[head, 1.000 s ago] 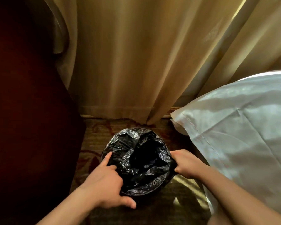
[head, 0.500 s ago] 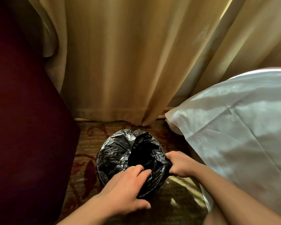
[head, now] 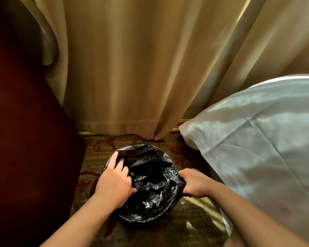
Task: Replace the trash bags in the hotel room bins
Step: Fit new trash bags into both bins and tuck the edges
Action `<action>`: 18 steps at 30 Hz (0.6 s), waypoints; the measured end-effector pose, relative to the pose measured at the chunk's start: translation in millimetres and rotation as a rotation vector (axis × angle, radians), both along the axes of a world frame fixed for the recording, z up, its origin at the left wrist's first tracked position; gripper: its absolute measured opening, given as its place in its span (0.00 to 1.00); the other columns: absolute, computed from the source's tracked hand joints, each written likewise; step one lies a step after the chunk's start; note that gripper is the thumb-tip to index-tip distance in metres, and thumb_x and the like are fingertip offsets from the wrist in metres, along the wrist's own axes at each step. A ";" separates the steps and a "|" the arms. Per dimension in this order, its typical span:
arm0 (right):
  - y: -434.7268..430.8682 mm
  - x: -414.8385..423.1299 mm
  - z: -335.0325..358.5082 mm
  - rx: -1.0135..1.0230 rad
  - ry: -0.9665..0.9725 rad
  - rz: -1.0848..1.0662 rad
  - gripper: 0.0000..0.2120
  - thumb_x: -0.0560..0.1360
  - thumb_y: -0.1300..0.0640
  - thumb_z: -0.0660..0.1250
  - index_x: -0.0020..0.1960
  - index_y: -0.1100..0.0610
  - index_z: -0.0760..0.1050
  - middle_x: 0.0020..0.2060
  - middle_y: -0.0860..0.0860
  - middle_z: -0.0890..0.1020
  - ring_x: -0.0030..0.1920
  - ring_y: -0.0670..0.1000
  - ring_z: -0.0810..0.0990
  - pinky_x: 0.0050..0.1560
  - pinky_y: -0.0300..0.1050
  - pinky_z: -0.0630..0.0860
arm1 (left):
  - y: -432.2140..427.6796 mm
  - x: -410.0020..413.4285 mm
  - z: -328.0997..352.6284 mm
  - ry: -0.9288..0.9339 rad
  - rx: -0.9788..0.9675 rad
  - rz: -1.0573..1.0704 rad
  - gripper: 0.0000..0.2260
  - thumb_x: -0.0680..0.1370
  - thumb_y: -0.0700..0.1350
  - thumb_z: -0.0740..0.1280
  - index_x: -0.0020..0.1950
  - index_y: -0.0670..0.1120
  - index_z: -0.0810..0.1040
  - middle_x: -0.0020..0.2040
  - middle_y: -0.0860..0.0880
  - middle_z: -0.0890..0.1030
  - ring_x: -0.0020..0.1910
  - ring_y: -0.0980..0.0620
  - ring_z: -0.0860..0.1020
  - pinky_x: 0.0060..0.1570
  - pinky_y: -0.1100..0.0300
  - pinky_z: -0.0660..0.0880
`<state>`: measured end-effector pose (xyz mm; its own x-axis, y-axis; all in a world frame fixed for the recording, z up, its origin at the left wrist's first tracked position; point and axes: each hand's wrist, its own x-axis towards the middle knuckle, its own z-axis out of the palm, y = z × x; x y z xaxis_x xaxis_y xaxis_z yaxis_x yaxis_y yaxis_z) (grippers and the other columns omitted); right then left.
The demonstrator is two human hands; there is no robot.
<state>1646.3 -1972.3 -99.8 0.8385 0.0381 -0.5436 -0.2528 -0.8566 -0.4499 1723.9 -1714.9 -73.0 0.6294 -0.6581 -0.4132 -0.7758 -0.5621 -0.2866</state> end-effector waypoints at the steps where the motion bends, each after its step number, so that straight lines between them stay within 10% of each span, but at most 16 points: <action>1: -1.5 -0.2 -1.5 0.007 0.005 -0.005 0.08 0.67 0.67 0.67 0.36 0.57 0.70 0.32 0.52 0.78 0.30 0.48 0.75 0.30 0.46 0.71 | 1.6 -1.0 -1.3 -0.010 0.004 -0.013 0.28 0.81 0.63 0.48 0.67 0.48 0.77 0.71 0.42 0.72 0.76 0.38 0.61 0.73 0.35 0.35; 4: -4.6 0.9 -2.4 0.025 0.008 -0.031 0.06 0.66 0.69 0.66 0.38 0.60 0.72 0.33 0.54 0.78 0.31 0.50 0.76 0.30 0.48 0.71 | -4.0 -5.8 12.4 -0.034 -0.051 -0.089 0.28 0.78 0.61 0.48 0.58 0.48 0.83 0.63 0.43 0.80 0.69 0.36 0.71 0.74 0.34 0.38; 8: -2.7 1.1 -0.5 0.048 0.003 -0.053 0.10 0.66 0.69 0.66 0.35 0.56 0.70 0.31 0.52 0.77 0.30 0.49 0.75 0.30 0.47 0.70 | 0.6 -1.5 8.0 -0.044 -0.008 -0.044 0.27 0.80 0.64 0.50 0.64 0.51 0.79 0.71 0.46 0.73 0.78 0.38 0.57 0.70 0.31 0.33; 12: -7.8 1.8 -0.7 0.062 0.021 -0.040 0.10 0.64 0.70 0.67 0.33 0.57 0.70 0.34 0.59 0.81 0.33 0.57 0.82 0.32 0.52 0.77 | 15.9 5.0 21.0 -0.033 -0.305 -0.035 0.23 0.77 0.63 0.54 0.58 0.53 0.82 0.57 0.51 0.81 0.71 0.43 0.71 0.74 0.36 0.40; 18: -26.3 -6.8 22.0 0.359 0.173 -0.243 0.06 0.70 0.71 0.72 0.39 0.66 0.74 0.34 0.61 0.81 0.34 0.53 0.83 0.38 0.46 0.82 | 38.1 -14.3 1.5 0.055 -0.402 0.149 0.32 0.76 0.74 0.46 0.75 0.60 0.65 0.80 0.44 0.57 0.80 0.43 0.45 0.73 0.35 0.45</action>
<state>1639.5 -1998.6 -77.9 0.7448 0.0631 -0.6642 -0.5240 -0.5609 -0.6409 1709.7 -1676.8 -71.5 0.7142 -0.6769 -0.1780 -0.6855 -0.7279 0.0174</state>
